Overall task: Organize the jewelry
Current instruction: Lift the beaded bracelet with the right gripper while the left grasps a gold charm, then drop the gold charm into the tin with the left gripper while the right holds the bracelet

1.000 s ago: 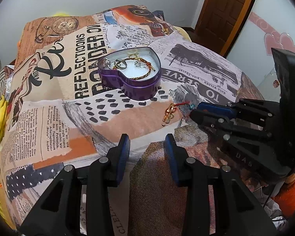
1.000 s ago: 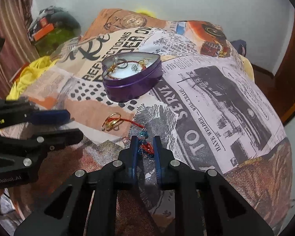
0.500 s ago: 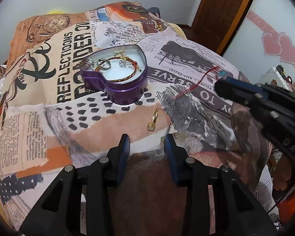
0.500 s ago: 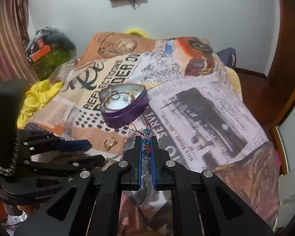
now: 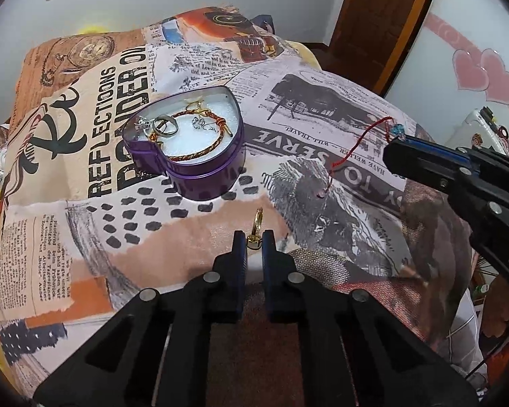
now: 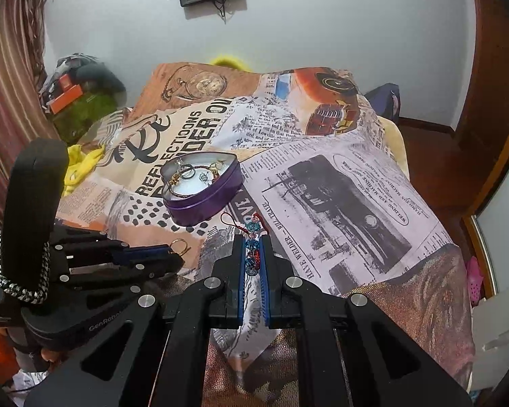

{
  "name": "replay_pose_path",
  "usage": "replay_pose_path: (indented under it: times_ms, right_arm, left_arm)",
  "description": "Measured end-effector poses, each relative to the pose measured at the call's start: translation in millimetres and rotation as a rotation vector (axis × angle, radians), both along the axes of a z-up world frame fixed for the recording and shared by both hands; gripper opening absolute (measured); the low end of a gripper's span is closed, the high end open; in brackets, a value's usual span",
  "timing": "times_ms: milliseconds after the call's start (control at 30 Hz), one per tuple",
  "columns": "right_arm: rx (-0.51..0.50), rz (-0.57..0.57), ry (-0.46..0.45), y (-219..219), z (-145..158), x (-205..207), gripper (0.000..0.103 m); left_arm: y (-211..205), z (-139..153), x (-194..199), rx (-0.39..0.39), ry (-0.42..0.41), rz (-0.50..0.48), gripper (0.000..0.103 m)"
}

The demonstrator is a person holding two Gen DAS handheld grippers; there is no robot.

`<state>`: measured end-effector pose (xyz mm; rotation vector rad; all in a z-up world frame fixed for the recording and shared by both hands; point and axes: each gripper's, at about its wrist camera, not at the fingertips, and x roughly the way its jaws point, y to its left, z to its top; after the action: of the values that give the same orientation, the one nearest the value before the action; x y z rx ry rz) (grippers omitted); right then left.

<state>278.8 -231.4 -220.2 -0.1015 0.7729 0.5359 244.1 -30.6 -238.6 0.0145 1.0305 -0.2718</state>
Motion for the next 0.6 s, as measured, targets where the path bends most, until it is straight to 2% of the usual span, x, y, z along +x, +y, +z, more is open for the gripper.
replay_pose_path:
  times_ms: [233, 600]
  right_arm:
    - [0.003, 0.002, -0.019, 0, 7, -1, 0.007]
    - [0.024, 0.009, -0.088, 4, 35, -5, 0.007]
  left_arm:
    - [6, 13, -5, -0.006, -0.036, 0.020, 0.008]
    - [26, 44, -9, -0.003, -0.109, 0.071, 0.008]
